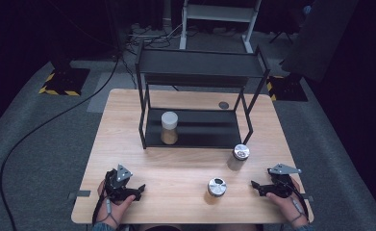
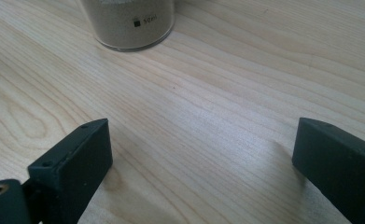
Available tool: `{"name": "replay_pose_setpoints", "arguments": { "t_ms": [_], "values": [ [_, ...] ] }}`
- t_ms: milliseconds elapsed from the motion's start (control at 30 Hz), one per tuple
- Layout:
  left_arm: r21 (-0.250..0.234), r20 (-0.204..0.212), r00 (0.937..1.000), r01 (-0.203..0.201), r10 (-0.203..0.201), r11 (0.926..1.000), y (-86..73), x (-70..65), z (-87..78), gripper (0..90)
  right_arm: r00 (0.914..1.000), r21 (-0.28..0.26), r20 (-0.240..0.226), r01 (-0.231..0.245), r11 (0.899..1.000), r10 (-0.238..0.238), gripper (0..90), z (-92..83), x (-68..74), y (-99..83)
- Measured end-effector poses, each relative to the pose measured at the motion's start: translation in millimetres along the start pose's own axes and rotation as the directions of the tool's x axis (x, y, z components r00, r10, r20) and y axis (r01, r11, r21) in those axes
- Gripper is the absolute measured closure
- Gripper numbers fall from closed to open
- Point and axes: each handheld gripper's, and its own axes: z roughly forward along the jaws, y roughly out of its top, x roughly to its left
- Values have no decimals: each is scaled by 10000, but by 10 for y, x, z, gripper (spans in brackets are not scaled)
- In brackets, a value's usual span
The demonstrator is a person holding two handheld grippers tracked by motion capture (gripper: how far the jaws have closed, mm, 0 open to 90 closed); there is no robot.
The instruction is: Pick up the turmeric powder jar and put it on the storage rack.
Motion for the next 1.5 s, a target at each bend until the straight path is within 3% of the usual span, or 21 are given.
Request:
{"name": "replay_pose_setpoints", "arguments": {
  "t_ms": [200,767,1500],
  "values": [
    [3,-65,10000,70,-70,10000,-2,-17,-3,36,9988,40,-372,-310,9995,311,55,-47,-77,33],
    [3,-65,10000,73,-73,10000,-3,-17,-2,36,9992,-312,-276,286,9991,-295,59,-297,44,309],
    [-3,-64,9999,90,-90,10000,-4,-18,-2,36,9934,-579,-708,860,9946,-900,64,-463,306,764]
  ]
}}
